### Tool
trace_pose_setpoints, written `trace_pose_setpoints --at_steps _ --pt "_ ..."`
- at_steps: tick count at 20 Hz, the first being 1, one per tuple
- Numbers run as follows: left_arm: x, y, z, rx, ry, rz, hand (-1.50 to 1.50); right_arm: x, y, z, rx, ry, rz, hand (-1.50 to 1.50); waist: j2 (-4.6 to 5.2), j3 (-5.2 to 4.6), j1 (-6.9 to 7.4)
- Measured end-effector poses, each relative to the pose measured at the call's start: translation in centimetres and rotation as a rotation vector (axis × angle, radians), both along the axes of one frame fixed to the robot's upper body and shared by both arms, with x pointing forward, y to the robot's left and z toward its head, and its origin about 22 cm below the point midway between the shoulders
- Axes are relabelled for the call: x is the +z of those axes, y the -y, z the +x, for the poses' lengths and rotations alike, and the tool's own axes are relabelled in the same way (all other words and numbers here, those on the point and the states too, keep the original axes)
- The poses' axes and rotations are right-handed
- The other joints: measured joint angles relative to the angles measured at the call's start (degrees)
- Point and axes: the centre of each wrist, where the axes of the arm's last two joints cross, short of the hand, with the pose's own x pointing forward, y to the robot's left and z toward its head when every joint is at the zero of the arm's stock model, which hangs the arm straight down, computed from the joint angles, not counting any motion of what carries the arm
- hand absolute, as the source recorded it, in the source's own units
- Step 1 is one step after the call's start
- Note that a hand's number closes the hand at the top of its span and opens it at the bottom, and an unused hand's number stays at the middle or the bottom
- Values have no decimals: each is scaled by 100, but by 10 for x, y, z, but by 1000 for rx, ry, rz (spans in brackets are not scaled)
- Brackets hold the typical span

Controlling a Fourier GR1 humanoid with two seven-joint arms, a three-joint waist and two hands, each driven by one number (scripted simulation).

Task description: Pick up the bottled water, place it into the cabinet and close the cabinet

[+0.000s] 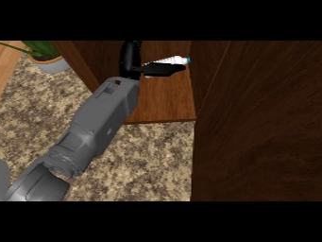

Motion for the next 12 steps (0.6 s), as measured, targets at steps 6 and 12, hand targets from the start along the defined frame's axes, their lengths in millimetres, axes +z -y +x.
trace_pose_setpoints --at_steps 6,12 --pt "-15 3 -10 -35 1 -38 -150 1 -7 0 -7 -15 29 -150 -60 2 114" --pt "-34 4 -29 -121 -17 -103 -150 1 -10 0 -19 -20 35 -150 -109 3 199"
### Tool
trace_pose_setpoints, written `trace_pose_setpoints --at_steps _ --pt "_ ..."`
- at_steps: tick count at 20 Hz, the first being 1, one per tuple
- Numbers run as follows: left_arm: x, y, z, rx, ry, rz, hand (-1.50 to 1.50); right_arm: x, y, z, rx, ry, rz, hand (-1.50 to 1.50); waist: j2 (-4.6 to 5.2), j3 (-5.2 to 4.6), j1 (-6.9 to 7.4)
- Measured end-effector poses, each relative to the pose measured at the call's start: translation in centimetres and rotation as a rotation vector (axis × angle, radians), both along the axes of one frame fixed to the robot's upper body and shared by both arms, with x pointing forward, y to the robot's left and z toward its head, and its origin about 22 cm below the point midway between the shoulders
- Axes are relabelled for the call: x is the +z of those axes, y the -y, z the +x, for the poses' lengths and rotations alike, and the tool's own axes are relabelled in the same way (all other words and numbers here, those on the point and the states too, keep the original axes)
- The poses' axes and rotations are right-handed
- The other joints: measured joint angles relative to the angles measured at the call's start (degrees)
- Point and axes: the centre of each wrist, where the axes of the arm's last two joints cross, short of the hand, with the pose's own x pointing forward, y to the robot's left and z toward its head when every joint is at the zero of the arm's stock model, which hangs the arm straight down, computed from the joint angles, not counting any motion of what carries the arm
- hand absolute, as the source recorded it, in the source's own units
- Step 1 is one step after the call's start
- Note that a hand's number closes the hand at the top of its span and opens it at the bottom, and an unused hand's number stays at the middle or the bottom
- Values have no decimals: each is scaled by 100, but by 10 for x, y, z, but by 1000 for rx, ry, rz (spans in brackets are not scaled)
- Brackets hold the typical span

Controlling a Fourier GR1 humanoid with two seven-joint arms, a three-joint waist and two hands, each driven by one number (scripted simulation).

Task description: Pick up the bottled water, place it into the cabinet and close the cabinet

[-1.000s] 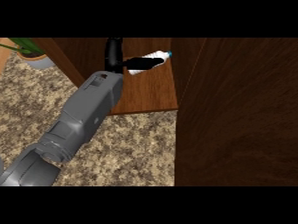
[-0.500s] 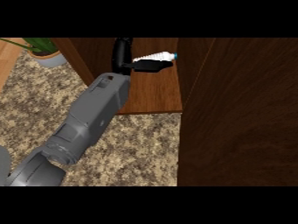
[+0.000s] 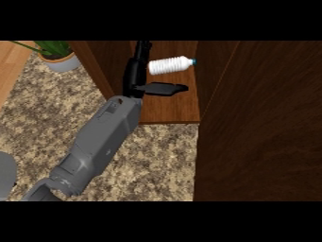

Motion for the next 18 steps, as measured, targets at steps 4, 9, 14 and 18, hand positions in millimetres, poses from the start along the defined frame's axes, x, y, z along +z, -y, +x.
trace_pose_setpoints --at_steps 4,9,14,18 --pt "-19 -1 -21 -90 -13 -73 -150 1 -1 0 -7 -2 0 -150 -18 -1 62" --pt "-20 9 -49 -191 6 -142 -150 1 -4 -2 -17 -9 8 -150 -30 0 124" --pt "-24 6 -83 -254 21 -187 -150 3 -5 -2 -15 -13 -6 -150 -25 1 163" --pt "-22 -5 -109 -286 20 -207 150 4 -3 -1 54 -5 -45 -150 -24 2 160"
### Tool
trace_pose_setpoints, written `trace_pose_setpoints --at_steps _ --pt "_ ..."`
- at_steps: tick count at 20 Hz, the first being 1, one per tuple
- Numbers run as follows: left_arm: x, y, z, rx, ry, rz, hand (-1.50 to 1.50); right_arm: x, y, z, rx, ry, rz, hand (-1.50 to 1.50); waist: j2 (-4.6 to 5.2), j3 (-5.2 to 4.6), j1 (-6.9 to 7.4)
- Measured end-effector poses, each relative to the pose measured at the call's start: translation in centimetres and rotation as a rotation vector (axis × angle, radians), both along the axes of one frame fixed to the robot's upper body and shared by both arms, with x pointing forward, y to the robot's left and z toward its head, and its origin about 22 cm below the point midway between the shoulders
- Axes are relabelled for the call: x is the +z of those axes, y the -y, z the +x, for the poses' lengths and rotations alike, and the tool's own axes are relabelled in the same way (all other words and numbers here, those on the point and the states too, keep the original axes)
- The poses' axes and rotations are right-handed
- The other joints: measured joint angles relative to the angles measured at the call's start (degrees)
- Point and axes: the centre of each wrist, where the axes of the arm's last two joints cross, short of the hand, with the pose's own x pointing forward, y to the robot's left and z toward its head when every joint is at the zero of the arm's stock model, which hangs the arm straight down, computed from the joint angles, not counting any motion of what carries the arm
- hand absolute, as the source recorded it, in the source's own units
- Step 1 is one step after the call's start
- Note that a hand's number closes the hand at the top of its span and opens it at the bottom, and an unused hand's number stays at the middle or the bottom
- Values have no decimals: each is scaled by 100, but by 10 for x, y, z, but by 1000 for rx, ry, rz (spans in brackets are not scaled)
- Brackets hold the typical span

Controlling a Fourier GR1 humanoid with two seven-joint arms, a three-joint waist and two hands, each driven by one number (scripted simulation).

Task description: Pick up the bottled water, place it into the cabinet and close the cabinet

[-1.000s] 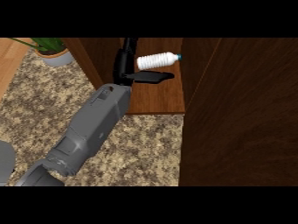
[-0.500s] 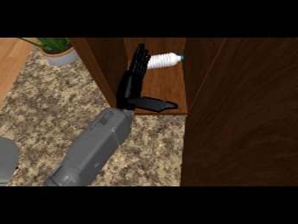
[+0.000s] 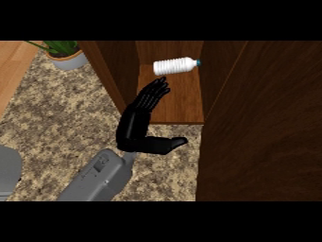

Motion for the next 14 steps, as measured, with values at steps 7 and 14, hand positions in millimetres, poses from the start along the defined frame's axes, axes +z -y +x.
trace_pose_setpoints --at_steps 7,14 --pt "2 -36 -40 -9 -37 -11 150 4 0 -1 195 -27 -89 150 2 -3 13" --pt "5 -84 -72 63 -45 -14 -150 6 -10 -5 393 -19 -58 150 -18 -7 -31"
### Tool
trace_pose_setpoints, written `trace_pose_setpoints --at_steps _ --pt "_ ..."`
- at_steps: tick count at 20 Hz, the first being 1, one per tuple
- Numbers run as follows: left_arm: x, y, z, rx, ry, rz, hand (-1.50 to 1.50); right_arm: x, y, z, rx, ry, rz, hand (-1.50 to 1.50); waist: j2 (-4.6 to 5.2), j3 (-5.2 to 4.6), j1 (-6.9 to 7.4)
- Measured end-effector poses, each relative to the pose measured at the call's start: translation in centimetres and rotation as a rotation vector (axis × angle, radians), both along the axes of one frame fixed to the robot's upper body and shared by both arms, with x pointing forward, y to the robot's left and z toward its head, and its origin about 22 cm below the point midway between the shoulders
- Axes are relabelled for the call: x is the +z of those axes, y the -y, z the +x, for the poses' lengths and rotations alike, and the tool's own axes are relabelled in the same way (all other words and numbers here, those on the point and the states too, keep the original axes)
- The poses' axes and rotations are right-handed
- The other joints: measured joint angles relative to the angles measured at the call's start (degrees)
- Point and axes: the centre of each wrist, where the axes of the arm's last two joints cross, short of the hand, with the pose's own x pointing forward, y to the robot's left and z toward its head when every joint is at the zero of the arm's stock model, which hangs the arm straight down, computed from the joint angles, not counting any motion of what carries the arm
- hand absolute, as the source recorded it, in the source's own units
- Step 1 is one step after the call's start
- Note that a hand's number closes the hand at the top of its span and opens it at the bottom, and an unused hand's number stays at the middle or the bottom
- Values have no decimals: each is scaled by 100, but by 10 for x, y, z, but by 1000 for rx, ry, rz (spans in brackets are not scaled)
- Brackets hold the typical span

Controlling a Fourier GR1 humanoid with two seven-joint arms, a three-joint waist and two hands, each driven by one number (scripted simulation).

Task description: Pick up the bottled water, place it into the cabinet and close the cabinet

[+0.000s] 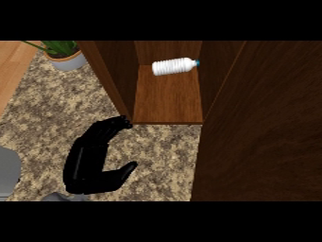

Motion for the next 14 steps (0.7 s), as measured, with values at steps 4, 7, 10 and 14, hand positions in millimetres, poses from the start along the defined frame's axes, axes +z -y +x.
trace_pose_setpoints --at_steps 4,7,10,14 --pt "5 -27 -15 40 -1 -20 -150 1 -9 -2 72 -15 29 150 -10 -8 -8" --pt "6 -44 -26 61 -12 -46 -150 2 -15 -4 114 -43 33 150 -13 -19 10" --pt "10 -60 -33 80 -20 -68 -150 3 -20 -2 170 -54 30 150 -28 -30 41" --pt "13 -80 -41 94 -29 -80 -150 5 -25 2 230 -42 5 150 -26 -48 124"
